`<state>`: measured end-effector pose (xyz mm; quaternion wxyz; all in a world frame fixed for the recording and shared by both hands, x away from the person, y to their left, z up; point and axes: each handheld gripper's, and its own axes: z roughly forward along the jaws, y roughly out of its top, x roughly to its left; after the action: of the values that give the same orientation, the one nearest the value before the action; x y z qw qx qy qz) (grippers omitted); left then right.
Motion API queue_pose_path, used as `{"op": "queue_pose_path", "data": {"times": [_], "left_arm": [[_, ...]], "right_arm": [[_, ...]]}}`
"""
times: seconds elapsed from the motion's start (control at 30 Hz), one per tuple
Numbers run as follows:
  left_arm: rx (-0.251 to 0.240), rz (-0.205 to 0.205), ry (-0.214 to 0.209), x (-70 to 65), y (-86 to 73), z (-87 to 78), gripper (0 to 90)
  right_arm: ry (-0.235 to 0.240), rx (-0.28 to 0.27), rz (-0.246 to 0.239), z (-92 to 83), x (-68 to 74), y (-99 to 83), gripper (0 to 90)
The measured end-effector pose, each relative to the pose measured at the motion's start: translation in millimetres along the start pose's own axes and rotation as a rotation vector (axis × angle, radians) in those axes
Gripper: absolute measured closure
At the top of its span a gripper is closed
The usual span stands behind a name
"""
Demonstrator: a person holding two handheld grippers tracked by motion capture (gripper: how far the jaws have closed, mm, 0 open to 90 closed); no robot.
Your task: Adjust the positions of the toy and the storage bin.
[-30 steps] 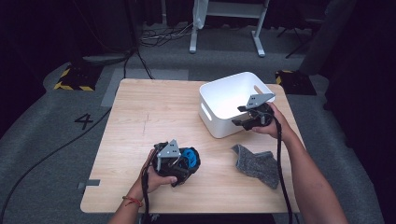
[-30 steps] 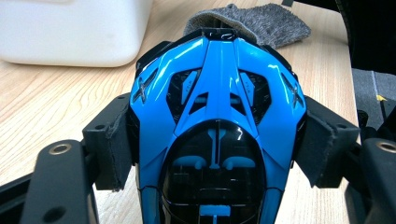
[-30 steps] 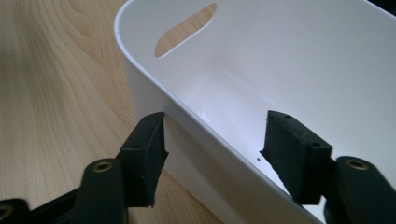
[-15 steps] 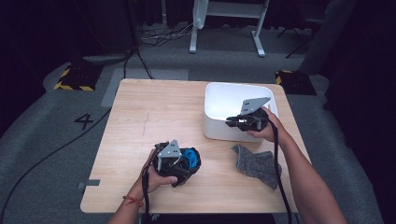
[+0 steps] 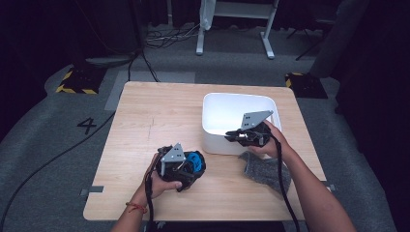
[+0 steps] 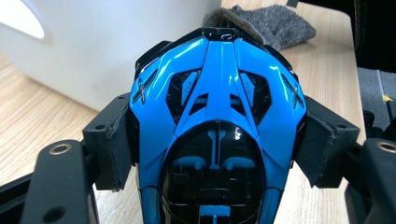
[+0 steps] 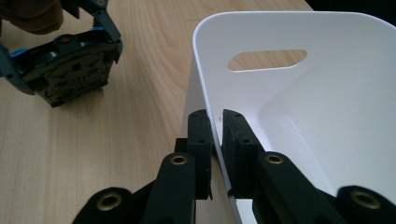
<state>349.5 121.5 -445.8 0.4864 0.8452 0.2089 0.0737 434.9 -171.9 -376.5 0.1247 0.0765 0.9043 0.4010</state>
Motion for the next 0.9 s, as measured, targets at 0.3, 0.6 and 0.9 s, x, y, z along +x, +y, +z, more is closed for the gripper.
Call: {"op": "queue_pose_path", "data": {"times": [0.3, 0.6, 0.9], "left_arm": [[-0.033, 0.012, 0.023, 4.6, 2.0, -14.7, 24.7], [-0.048, 0.010, 0.047, 9.5, 1.0, -26.0, 24.8], [-0.061, -0.006, 0.060, 11.8, -0.1, -33.6, 24.7]], "right_arm": [[0.032, -0.007, -0.019, 2.0, 13.9, 4.9, 82.4], [0.060, -0.009, -0.040, 2.9, 26.1, 8.8, 82.4], [0.076, -0.008, -0.048, 3.7, 36.4, 11.9, 81.9]]}}
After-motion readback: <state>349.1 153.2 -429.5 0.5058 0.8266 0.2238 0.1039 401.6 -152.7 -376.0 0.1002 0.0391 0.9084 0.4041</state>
